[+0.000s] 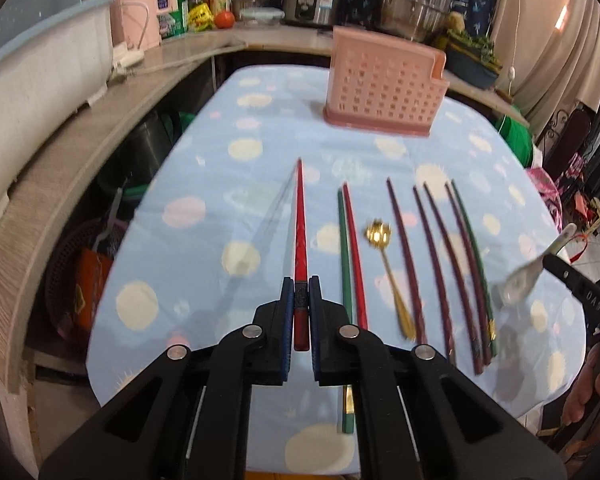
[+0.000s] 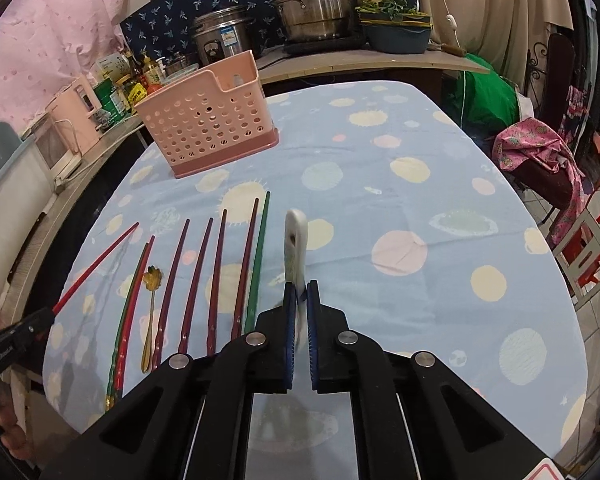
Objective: Organize utensils
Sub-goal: 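Lift the red chopstick and white spoon and drop both into the pink caddy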
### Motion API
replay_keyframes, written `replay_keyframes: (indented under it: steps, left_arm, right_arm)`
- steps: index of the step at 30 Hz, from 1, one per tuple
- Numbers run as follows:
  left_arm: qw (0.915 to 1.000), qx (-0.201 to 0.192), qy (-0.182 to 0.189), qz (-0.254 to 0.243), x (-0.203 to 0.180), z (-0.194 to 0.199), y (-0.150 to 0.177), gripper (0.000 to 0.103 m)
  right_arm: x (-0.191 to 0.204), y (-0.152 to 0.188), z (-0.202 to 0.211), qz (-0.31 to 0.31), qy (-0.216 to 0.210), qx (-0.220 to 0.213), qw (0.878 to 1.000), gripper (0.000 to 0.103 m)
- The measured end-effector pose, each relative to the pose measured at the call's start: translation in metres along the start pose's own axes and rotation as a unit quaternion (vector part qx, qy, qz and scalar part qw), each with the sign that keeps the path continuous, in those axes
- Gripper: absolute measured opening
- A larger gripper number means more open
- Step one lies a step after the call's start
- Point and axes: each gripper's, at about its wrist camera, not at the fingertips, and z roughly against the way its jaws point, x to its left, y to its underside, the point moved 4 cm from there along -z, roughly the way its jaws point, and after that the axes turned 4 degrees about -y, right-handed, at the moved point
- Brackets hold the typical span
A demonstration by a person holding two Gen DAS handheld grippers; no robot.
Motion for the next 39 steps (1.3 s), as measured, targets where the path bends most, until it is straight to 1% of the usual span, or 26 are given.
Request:
replay_keyframes:
  steps: [5, 7, 13, 16, 20, 24, 27, 30, 32, 35, 39]
  left_arm:
    - [0.9990, -0.040, 0.010, 0.015, 0.003, 0.018, -0.046, 0.007]
    - [0.9979, -0.061, 0.014, 0.015, 0.002, 0.026, -0.069, 0.007]
    - [0.9920, -0.124, 0.019, 0.012, -0.006, 0.048, -0.145, 0.007]
    - [0.9886, -0.148, 0.022, 0.016, -0.008, 0.058, -0.180, 0.007]
    - [0.9819, -0.185, 0.034, 0.019, -0.017, 0.079, -0.224, 0.007]
    - [0.9700, -0.238, 0.044, 0.023, -0.030, 0.103, -0.269, 0.007]
    - [0.9624, -0.265, 0.052, 0.029, -0.039, 0.111, -0.298, 0.007]
    - [0.9579, -0.281, 0.051, 0.032, -0.047, 0.102, -0.320, 0.007]
    - [0.9572, -0.284, 0.050, 0.030, -0.052, 0.092, -0.331, 0.007]
    - [0.9603, -0.273, 0.050, 0.029, -0.057, 0.065, -0.343, 0.007]
    - [0.9669, -0.251, 0.037, 0.026, -0.061, 0.026, -0.343, 0.007]
  right_arm:
    - [0.004, -0.018, 0.007, 0.008, -0.002, -0.017, 1.000, 0.005]
    - [0.007, -0.030, 0.010, 0.010, -0.007, -0.027, 1.000, 0.005]
    - [0.016, -0.081, 0.012, 0.011, -0.027, -0.059, 0.998, 0.005]
    - [0.021, -0.110, 0.008, 0.011, -0.039, -0.071, 0.997, 0.005]
    - [0.032, -0.149, 0.001, 0.011, -0.053, -0.086, 0.995, 0.005]
    - [0.043, -0.188, -0.014, 0.008, -0.069, -0.098, 0.993, 0.005]
    - [0.050, -0.215, -0.030, 0.011, -0.069, -0.105, 0.992, 0.005]
    - [0.055, -0.239, -0.048, 0.008, -0.071, -0.107, 0.992, 0.005]
    - [0.057, -0.252, -0.060, 0.009, -0.067, -0.109, 0.992, 0.005]
    - [0.060, -0.264, -0.082, 0.009, -0.061, -0.101, 0.993, 0.005]
    - [0.062, -0.268, -0.110, 0.016, -0.053, -0.088, 0.995, 0.005]
